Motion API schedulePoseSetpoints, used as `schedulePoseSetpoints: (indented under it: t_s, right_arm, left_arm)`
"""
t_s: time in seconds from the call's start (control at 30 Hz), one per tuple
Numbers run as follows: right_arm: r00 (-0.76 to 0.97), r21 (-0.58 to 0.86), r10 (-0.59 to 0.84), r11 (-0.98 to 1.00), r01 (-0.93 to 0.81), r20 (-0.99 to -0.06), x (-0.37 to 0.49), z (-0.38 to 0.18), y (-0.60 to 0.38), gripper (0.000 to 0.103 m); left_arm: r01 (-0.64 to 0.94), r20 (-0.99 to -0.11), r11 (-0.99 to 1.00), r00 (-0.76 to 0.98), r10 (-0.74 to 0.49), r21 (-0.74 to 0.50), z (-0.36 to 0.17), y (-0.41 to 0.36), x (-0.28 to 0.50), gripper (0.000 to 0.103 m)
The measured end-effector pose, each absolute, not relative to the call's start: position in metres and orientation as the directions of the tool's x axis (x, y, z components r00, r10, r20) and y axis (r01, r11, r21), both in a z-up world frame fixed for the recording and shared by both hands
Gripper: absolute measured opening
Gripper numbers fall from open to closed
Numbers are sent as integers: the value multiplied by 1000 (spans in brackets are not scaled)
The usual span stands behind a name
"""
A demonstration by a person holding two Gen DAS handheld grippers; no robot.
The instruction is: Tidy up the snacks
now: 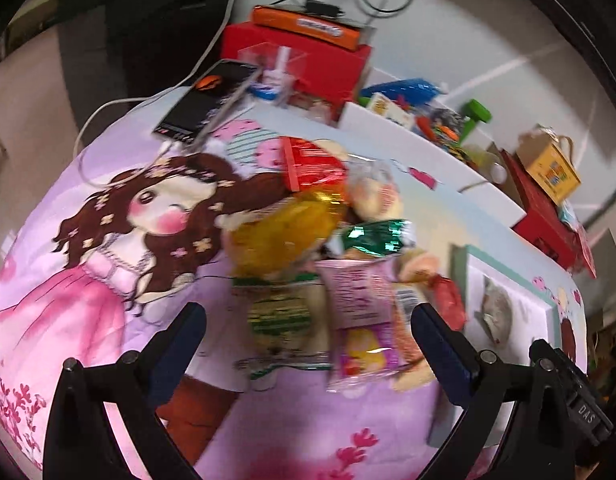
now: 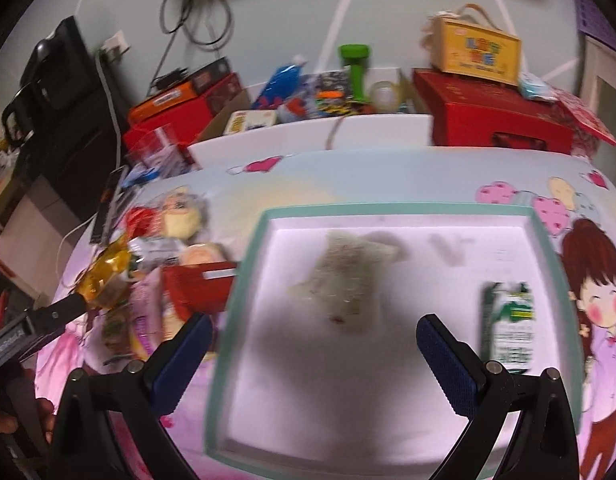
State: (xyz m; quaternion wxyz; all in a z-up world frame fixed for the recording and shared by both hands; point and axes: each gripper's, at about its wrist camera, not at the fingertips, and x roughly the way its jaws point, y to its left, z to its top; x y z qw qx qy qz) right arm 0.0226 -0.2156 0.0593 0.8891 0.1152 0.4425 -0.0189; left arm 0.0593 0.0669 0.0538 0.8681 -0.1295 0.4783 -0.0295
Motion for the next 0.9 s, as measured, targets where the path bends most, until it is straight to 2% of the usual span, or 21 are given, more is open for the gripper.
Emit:
schedulePoseSetpoints:
  t_s: [0.2, 0.47, 0.7, 0.9]
  right_arm:
    - [600, 181, 109, 981, 61, -793, 34, 55, -167, 103]
    - [576, 144, 154, 988, -64, -803, 43, 45, -109, 101]
    - [559, 125, 189, 981, -150, -807, 45, 36, -74, 81]
    - [556, 103, 193, 976, -190, -808, 51, 30, -54, 71]
  left_arm:
    - [-151, -848, 954, 508, -151, -260, 39, 94, 63, 102]
    - [-156, -868, 950, 466, -172, -272, 23, 98, 72, 102]
    - [-155, -879, 947, 438, -191, -283, 12, 95, 80, 102]
    - [-145, -890, 946, 404, -212, -291, 0, 90, 89, 102]
